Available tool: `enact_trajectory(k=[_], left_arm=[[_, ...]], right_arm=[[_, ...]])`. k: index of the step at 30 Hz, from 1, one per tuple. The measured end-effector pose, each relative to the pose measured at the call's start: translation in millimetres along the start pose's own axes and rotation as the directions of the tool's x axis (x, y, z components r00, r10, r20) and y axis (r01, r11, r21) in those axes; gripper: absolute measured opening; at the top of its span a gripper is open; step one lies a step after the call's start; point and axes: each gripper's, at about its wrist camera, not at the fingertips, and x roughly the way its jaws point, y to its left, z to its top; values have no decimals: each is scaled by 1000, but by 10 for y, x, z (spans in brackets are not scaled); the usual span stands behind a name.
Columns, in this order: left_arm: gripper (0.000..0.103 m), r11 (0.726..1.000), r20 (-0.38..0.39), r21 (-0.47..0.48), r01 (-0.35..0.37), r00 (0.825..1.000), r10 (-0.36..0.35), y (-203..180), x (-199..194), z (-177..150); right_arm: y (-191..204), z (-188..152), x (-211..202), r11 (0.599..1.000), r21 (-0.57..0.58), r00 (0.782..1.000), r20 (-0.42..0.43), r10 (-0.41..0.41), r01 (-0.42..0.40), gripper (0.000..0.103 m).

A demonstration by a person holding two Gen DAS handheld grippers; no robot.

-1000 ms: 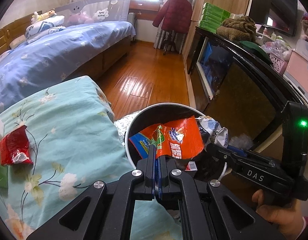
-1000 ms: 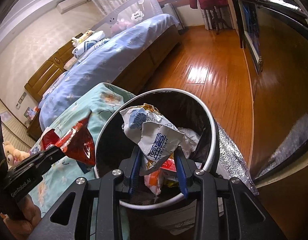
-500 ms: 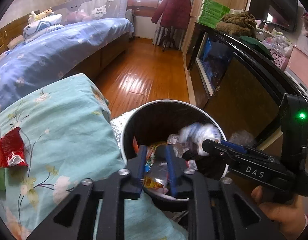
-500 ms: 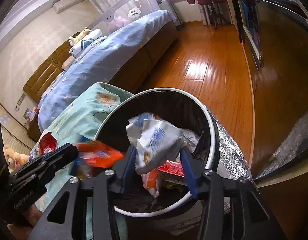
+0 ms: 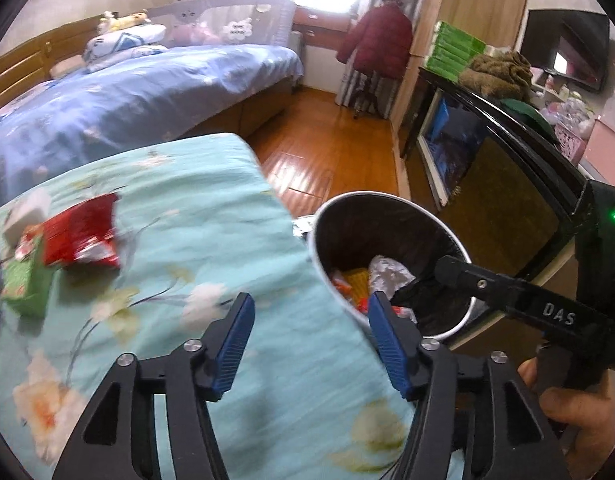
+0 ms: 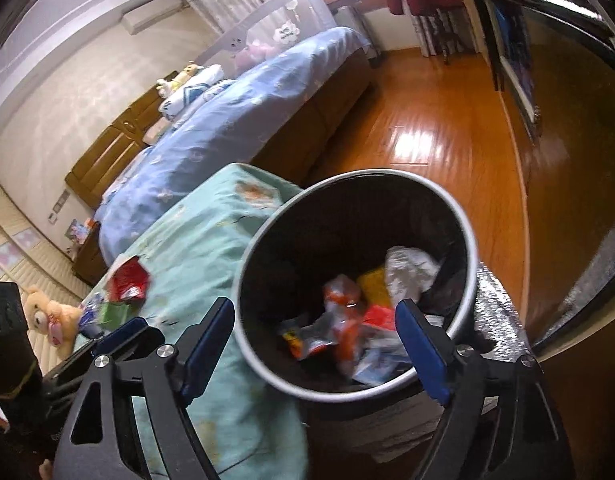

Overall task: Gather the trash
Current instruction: 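Open both tools to drop the snack bag and wrapper into the bin, then move both tools back toward the green carton and red chip bag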

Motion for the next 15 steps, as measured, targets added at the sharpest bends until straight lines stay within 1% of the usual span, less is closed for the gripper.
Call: enact_trajectory(k=[2, 8, 15], left_arm=[[61, 1000, 5, -21, -5, 1000, 5, 104, -86, -69], [62, 995, 19, -88, -48, 999, 49, 446, -397, -286], [62, 983, 25, -157, -97, 994, 102, 794, -701, -456]], right_arm=[[116, -56, -10, 1000, -11, 1000, 6, 21, -21, 87], [471, -200, 28, 996, -54, 997, -1, 76, -75, 87], [832, -329, 164, 987, -105, 992, -37, 119, -122, 87]])
